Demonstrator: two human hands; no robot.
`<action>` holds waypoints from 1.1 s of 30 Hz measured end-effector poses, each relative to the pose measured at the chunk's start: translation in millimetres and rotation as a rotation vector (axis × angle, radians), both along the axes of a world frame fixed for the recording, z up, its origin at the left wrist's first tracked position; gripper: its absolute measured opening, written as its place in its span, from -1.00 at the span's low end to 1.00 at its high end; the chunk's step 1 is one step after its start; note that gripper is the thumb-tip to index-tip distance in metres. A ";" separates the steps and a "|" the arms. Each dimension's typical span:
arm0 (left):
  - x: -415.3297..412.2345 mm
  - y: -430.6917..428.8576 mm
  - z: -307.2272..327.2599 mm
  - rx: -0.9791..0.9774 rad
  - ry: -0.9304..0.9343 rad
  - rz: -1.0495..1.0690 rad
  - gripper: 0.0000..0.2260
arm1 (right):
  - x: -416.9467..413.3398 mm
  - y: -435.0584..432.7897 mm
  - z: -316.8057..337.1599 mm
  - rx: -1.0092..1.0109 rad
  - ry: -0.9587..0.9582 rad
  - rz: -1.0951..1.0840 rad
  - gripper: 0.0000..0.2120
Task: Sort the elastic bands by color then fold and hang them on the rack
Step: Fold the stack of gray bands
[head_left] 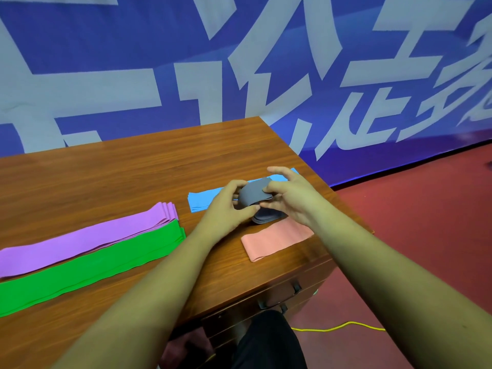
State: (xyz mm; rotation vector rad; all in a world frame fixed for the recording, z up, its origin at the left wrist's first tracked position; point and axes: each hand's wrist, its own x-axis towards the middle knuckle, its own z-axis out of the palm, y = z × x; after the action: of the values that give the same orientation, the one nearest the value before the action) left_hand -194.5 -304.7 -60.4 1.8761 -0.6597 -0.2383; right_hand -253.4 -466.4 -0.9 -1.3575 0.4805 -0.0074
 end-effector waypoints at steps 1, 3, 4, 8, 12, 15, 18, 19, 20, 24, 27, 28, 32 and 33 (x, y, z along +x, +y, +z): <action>0.8 -2.9 0.1 0.019 -0.037 0.001 -0.60 | 0.3 -2.2 0.7 -0.081 0.028 0.011 -0.59; 2.1 -7.2 0.3 0.045 -0.091 0.009 -0.62 | 0.9 -5.5 1.2 -0.202 0.056 0.043 -0.64; 2.5 -8.3 0.4 0.048 -0.101 0.010 -0.63 | 1.5 -6.9 1.0 -0.237 0.056 0.051 -0.63; 1.1 -9.8 -4.6 0.061 -0.017 -0.023 -0.50 | 4.8 -9.6 6.6 -0.257 0.028 0.023 -0.64; 0.0 -11.6 -14.9 0.166 -0.014 -0.038 -0.40 | 9.5 -11.1 14.2 -0.180 -0.067 0.006 -0.64; -3.1 -11.3 -13.4 0.144 -0.017 -0.001 -0.52 | 10.9 -12.9 17.8 -0.188 -0.102 -0.009 -0.64; -2.9 -5.3 -8.7 0.079 -0.003 0.035 -0.58 | 11.4 -17.7 20.2 -0.173 -0.124 -0.035 -0.64; -2.0 -1.4 -6.7 0.057 -0.010 0.045 -0.59 | 11.4 -19.7 19.8 -0.176 -0.120 -0.040 -0.63; -0.7 3.1 -5.3 0.049 -0.027 0.045 -0.60 | 11.6 -21.8 18.1 -0.189 -0.107 -0.044 -0.63; 3.3 18.3 -7.6 0.162 -0.130 0.008 -0.61 | 12.1 -28.0 2.8 -0.411 0.049 -0.038 -0.60; 2.6 19.7 -14.0 0.266 -0.208 0.003 -0.54 | 14.8 -32.7 -12.6 -0.656 0.147 0.001 -0.63; 1.9 18.6 -16.4 0.289 -0.219 0.005 -0.52 | 15.6 -33.9 -16.7 -0.705 0.166 0.014 -0.64; 1.5 16.9 -27.0 0.331 -0.257 0.006 -0.45 | 16.2 -37.5 -28.3 -0.855 0.213 0.056 -0.69; 1.8 17.5 -27.9 0.325 -0.274 -0.007 -0.49 | 15.7 -38.1 -30.8 -0.887 0.211 0.059 -0.68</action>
State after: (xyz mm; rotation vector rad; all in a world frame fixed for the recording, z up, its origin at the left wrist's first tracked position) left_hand -192.6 -287.2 -88.3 2.2433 -0.8525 -0.0960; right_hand -237.7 -504.5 -31.7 -2.2570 0.6494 -0.0315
